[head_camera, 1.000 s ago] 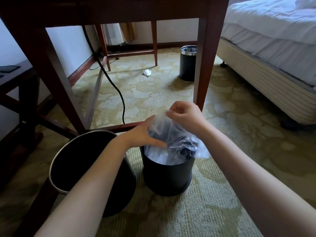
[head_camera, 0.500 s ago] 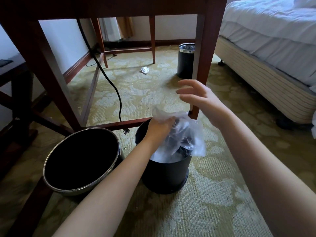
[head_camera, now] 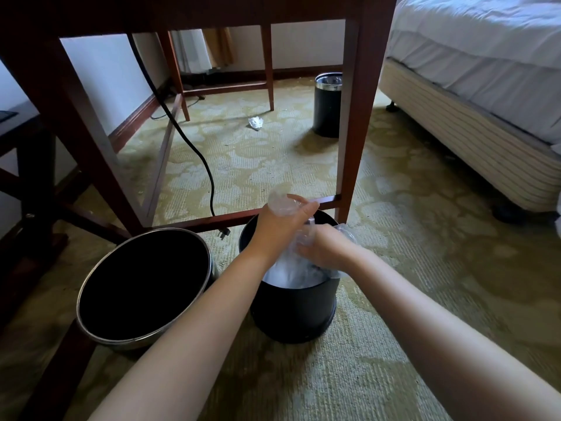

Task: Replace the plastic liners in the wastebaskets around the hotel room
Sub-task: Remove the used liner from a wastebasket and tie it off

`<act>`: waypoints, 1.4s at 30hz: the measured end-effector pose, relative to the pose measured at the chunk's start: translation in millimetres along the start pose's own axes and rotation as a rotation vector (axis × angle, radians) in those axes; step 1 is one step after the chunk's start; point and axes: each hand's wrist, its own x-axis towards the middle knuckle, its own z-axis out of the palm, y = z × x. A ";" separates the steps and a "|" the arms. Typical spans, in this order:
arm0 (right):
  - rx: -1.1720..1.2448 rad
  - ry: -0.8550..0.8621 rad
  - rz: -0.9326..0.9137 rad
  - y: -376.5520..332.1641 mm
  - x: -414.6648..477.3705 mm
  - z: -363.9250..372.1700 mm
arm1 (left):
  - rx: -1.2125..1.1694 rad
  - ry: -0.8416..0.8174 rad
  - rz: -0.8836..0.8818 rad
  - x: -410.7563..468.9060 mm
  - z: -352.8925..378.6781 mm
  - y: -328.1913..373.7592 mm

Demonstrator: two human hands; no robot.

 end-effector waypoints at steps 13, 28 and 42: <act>-0.352 0.270 -0.038 50.4 -0.2 14.8 | 1.010 -0.047 -0.022 15.0 -22.0 -31.9; 1.539 0.048 -0.003 47.8 -12.5 -19.2 | 1.089 -0.035 -0.048 1.4 -26.4 -73.5; 0.144 0.042 0.026 19.7 -9.7 42.4 | 0.849 0.046 -0.094 9.0 -23.6 -66.7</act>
